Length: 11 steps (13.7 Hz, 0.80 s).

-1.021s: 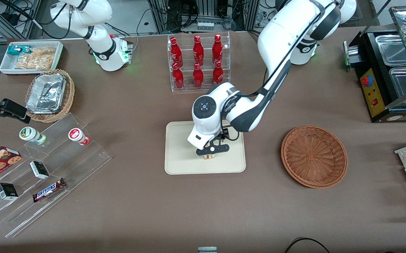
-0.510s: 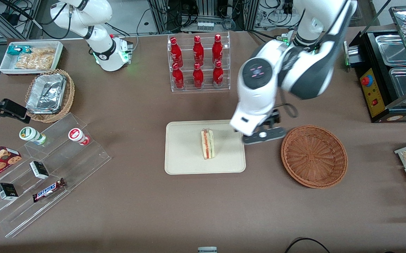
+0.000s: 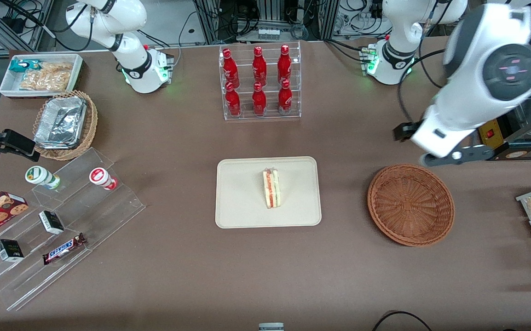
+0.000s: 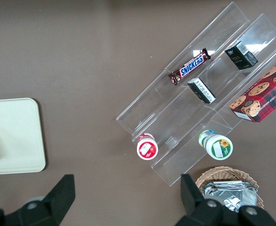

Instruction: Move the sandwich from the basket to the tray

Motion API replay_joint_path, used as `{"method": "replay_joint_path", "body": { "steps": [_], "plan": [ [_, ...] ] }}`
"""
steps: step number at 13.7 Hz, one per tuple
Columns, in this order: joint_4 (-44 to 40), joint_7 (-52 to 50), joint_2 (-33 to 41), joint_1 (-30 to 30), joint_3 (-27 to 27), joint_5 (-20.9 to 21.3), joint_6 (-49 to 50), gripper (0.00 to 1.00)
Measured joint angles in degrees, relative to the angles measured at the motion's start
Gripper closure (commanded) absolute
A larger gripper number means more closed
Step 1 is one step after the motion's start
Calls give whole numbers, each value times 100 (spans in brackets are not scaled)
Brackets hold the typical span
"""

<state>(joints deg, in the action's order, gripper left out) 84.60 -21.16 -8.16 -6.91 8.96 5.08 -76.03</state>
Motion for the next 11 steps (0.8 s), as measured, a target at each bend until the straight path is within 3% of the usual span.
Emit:
{"method": "replay_joint_path", "body": {
  "steps": [5,11],
  "plan": [
    [191,312,558,732,-5,-15,507,0],
    [493,388,716,784,27,-23,199,0]
  ]
}}
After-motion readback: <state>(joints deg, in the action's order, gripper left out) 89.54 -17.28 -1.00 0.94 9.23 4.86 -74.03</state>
